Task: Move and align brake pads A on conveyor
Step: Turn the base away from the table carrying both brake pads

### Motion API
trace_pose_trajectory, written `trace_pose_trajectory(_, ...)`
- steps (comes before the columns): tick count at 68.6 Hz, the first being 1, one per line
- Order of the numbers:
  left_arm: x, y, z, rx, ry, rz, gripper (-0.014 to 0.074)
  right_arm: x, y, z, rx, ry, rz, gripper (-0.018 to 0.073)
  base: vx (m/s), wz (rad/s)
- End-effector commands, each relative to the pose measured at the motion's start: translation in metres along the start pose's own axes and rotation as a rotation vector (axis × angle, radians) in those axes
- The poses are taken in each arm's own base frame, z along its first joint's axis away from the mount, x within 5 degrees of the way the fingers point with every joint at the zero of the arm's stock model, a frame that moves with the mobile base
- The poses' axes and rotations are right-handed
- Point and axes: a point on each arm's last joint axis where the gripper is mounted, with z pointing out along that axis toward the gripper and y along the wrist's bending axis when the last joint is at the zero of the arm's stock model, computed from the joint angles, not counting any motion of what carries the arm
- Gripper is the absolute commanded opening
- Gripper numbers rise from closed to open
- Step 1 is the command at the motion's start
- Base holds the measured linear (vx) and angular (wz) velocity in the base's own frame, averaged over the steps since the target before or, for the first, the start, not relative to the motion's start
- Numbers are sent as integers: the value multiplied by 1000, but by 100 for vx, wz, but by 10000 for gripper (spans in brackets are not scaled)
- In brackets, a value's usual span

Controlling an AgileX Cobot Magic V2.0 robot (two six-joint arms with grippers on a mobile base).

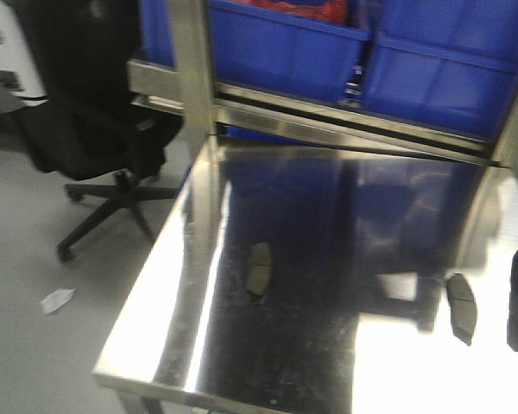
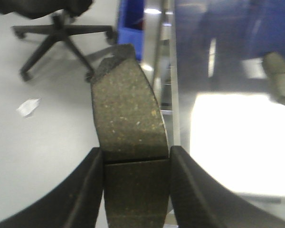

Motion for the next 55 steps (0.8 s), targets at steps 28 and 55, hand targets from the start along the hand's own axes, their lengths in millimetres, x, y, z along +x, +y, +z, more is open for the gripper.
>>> trace_pose_trajectory(28, -15, -2, -6, 13, -107, -3, 59, -17, -4, -4, 41, -109, 7, -3, -10, 55)
trace_pose_trajectory(55, -15, -2, -6, 13, -107, -3, 59, -17, -4, -4, 41, -109, 7, -3, -13, 47)
